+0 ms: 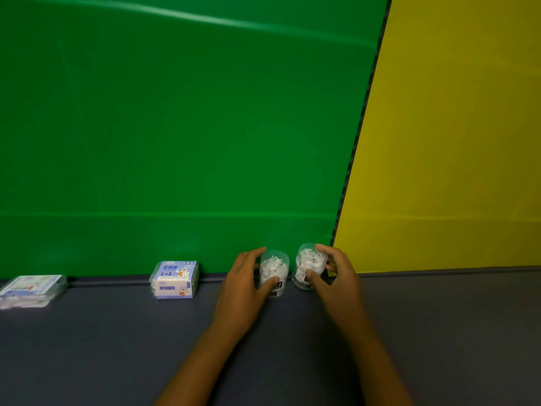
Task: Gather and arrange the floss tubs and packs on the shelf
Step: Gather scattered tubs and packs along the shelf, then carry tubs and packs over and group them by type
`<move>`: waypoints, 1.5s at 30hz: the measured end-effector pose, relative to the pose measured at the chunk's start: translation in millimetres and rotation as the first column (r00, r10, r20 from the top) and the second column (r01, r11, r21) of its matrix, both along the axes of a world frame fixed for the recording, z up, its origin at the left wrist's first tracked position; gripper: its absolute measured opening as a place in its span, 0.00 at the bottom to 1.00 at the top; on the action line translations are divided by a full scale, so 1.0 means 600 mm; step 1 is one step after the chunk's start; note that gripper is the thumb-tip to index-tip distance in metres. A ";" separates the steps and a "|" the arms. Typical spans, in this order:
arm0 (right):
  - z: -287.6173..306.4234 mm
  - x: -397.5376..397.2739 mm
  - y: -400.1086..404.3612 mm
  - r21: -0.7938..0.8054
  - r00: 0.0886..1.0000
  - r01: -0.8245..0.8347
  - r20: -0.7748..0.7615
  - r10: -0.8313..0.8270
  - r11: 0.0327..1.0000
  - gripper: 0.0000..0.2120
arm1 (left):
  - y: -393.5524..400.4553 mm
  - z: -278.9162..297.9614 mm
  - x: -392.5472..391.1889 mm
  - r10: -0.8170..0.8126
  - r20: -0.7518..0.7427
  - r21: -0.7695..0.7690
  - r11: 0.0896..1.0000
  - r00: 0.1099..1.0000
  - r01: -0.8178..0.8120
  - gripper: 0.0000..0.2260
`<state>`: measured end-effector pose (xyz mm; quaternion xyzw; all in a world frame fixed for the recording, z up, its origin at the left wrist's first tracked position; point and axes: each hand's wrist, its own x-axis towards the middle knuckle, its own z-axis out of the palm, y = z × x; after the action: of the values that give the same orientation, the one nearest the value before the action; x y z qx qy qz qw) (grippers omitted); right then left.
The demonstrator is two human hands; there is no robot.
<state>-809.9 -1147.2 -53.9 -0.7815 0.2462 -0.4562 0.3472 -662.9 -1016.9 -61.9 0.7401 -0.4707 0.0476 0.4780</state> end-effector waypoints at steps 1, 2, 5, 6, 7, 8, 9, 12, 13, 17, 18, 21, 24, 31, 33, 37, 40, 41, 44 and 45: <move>-0.003 0.001 -0.002 -0.009 1.000 -0.009 -0.010 0.009 1.000 0.22 | 0.002 0.001 0.002 0.013 0.006 0.012 1.000 1.000 -0.013 0.27; -0.005 0.002 -0.003 -0.021 1.000 -0.018 -0.025 0.018 1.000 0.22 | 0.004 0.001 0.004 0.026 0.020 0.032 0.999 0.999 -0.027 0.28; -0.009 0.006 -0.004 -0.031 0.996 -0.047 -0.081 0.045 0.998 0.22 | 0.015 0.002 0.008 0.046 0.081 0.123 0.991 0.996 -0.056 0.30; -0.010 0.007 -0.003 -0.033 0.994 -0.051 -0.094 0.047 0.998 0.22 | 0.019 0.003 0.008 0.045 0.098 0.156 0.986 0.994 -0.059 0.30; -0.010 0.007 -0.001 -0.035 0.994 -0.055 -0.095 0.051 0.998 0.22 | 0.023 0.005 0.008 0.040 0.109 0.187 0.980 0.993 -0.060 0.30; -0.010 0.008 0.001 -0.037 0.994 -0.058 -0.094 0.054 0.998 0.22 | 0.027 0.008 0.008 0.036 0.120 0.216 0.975 0.992 -0.061 0.30; -0.010 0.007 0.003 -0.041 0.994 -0.059 -0.097 0.055 0.997 0.21 | 0.030 0.012 0.007 0.036 0.136 0.242 0.968 0.990 -0.069 0.29; -0.007 0.004 0.008 -0.058 0.991 -0.051 -0.125 0.043 0.997 0.20 | 0.037 0.024 0.002 0.034 0.211 0.335 0.936 0.977 -0.105 0.29; -0.007 0.002 0.009 -0.055 0.991 -0.050 -0.124 0.042 0.997 0.20 | 0.040 0.029 -0.001 0.029 0.234 0.367 0.923 0.972 -0.116 0.29; 0.001 -0.007 0.022 -0.085 0.990 0.006 -0.142 -0.018 0.996 0.19 | 0.062 0.055 -0.004 0.042 0.344 0.421 0.886 0.938 -0.194 0.29; 0.006 -0.009 0.025 -0.121 0.986 0.032 -0.159 -0.051 0.992 0.20 | 0.071 0.063 -0.002 0.045 0.364 0.426 0.880 0.930 -0.210 0.29; 0.031 -0.015 0.042 -0.273 0.956 0.071 -0.257 -0.143 0.959 0.22 | 0.105 0.082 0.009 0.059 0.407 0.428 0.870 0.912 -0.247 0.27; 0.058 -0.021 0.074 -0.397 0.895 0.038 -0.396 -0.208 0.917 0.22 | 0.141 0.099 0.020 0.085 0.447 0.406 0.868 0.891 -0.286 0.26; 0.106 0.013 0.179 -0.509 0.785 -0.082 -0.563 -0.259 0.857 0.24 | 0.280 0.123 0.047 0.180 0.498 0.381 0.833 0.848 -0.400 0.24; 0.111 0.031 0.220 -0.530 0.783 -0.117 -0.570 -0.250 0.840 0.25 | 0.333 0.125 0.057 0.220 0.509 0.370 0.817 0.832 -0.442 0.24; 0.119 0.063 0.314 -0.539 0.778 -0.184 -0.591 -0.213 0.822 0.25 | 0.445 0.125 0.070 0.271 0.505 0.379 0.783 0.820 -0.493 0.25; 0.126 0.088 0.397 -0.526 0.787 -0.237 -0.597 -0.156 0.817 0.24 | 0.536 0.126 0.076 0.312 0.495 0.379 0.762 0.811 -0.525 0.26; 0.126 0.097 0.425 -0.523 0.790 -0.256 -0.598 -0.136 0.813 0.25 | 0.567 0.126 0.077 0.322 0.493 0.383 0.753 0.808 -0.535 0.26; 0.126 0.120 0.511 -0.515 0.797 -0.314 -0.599 -0.073 0.798 0.25 | 0.664 0.129 0.080 0.360 0.480 0.396 0.724 0.800 -0.564 0.26; 0.127 0.126 0.539 -0.507 0.799 -0.324 -0.599 -0.056 0.798 0.25 | 0.696 0.130 0.080 0.378 0.474 0.393 0.717 0.795 -0.575 0.26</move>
<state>-734.2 -823.5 22.1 -0.9670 0.1286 -0.2182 0.0284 -615.0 -599.2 15.9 0.9158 -0.3338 0.1774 0.1360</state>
